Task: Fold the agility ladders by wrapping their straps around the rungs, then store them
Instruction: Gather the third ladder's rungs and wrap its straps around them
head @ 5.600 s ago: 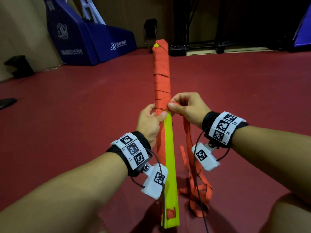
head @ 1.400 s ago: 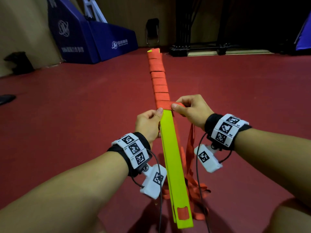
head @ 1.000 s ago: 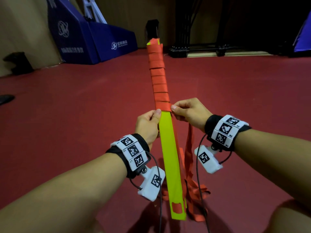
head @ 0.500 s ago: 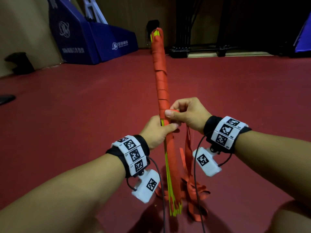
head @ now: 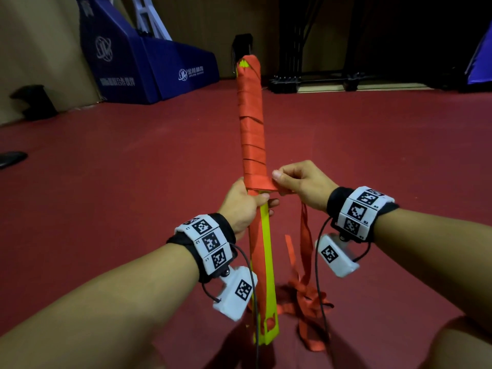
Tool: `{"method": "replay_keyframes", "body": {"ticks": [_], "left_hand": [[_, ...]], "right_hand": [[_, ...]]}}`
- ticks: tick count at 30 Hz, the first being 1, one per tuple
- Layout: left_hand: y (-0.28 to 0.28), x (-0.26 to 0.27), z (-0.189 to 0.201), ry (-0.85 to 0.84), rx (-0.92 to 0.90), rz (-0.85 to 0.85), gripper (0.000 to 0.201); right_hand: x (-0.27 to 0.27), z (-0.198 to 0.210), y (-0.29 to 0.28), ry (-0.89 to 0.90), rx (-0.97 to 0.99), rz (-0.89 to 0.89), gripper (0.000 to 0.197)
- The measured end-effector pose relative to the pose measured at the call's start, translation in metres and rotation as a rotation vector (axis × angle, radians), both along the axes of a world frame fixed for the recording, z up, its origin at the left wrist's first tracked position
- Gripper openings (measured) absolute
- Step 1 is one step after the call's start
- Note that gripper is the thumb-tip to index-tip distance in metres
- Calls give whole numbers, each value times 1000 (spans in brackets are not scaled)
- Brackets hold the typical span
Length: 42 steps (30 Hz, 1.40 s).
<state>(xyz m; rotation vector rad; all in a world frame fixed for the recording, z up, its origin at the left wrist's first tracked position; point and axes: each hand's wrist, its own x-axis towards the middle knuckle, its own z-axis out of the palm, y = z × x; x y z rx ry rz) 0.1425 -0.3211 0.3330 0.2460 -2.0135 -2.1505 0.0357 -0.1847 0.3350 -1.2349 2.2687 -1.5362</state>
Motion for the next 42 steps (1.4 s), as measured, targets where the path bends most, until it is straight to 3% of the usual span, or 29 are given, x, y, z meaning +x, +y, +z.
{"method": "replay_keyframes", "body": {"ticks": [15,20,24,28,32,37,42], "left_hand": [[-6,-3,2,-20,56,87,24],[-9,-5,-3,16,73,145,36],[-10,-7,-2,-11,95,174,31],[-6,-9,-4,-24,20,209,23],[-4,-4,-5,-104,-89,131,25],[-7,3,-9,-116,-241,91,37],[-15,3,-8,-96,-309,69,22]], "right_hand": [[2,1,-3,83,82,-16,20],[3,4,-2,84,96,14,38],[10,6,-3,72,90,-18,43],[15,6,-9,62,67,-132,45],[14,4,-10,74,90,-197,44],[17,1,-10,26,103,-166,38],[18,1,-9,-64,64,-72,27]]}}
